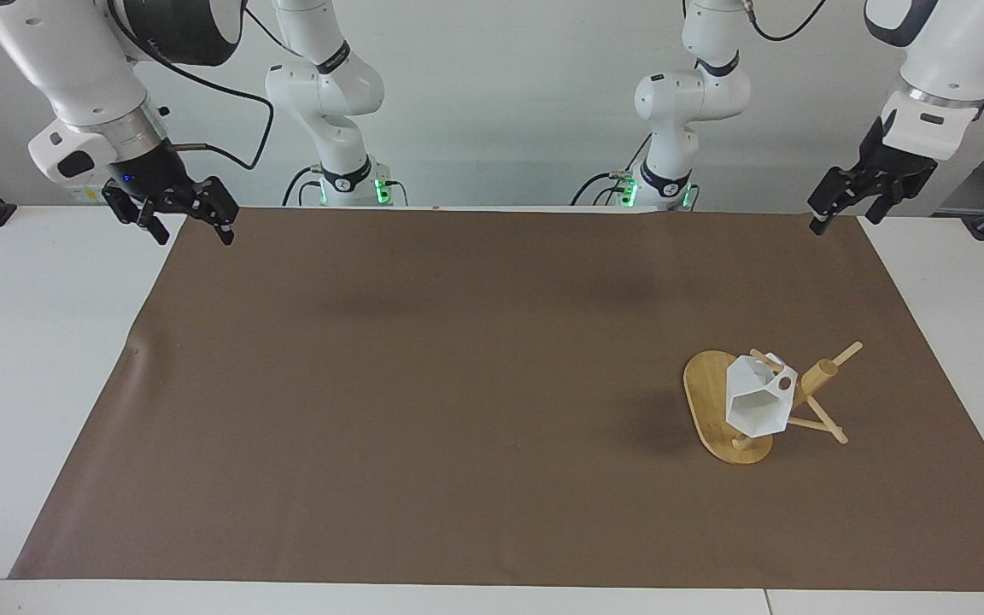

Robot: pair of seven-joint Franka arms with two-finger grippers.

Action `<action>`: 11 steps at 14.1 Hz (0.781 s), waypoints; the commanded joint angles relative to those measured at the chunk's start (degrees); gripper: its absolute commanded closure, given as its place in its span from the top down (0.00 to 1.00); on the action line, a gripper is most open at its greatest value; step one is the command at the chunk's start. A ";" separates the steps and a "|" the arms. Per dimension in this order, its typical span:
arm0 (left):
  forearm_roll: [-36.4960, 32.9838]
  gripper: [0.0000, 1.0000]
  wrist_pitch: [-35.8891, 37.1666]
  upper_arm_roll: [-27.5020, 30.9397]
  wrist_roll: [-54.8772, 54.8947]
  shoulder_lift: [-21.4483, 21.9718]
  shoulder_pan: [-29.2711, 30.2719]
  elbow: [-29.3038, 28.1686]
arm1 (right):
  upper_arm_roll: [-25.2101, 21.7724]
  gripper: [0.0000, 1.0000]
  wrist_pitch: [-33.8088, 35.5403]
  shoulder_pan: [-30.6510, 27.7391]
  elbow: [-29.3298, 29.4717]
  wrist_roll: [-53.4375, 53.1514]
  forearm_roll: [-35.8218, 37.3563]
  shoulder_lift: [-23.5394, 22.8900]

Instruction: Hang cup on rack

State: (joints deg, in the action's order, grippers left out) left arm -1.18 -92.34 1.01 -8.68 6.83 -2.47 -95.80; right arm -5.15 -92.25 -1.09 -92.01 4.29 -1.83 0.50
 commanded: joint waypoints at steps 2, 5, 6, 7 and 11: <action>-0.23 1.00 4.45 2.77 1.74 -2.53 -3.51 5.71 | 0.40 1.00 -0.12 -0.32 -0.45 -1.04 0.16 0.73; 3.91 1.00 3.74 2.77 1.39 -2.09 -2.18 5.36 | 0.40 1.00 -0.12 -0.32 -0.45 -1.04 0.16 0.73; 3.99 1.00 3.57 2.77 0.87 -2.17 -2.27 5.36 | 0.40 1.00 -0.12 -0.32 -0.45 -0.96 0.16 0.73; 4.08 1.00 3.13 2.59 1.04 -2.09 -2.36 4.84 | 0.40 1.00 -0.04 -0.32 -0.45 -0.87 0.16 0.73; 3.03 1.00 1.26 2.42 1.56 -1.29 -3.24 2.36 | 0.23 1.00 -0.04 -0.32 -0.54 -0.87 0.16 0.73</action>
State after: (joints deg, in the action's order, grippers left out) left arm 2.10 -91.44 3.14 -8.09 5.45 -5.10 -93.15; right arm -5.12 -92.25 -1.12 -92.01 4.25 -1.83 0.50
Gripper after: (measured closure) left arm 0.000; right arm 0.000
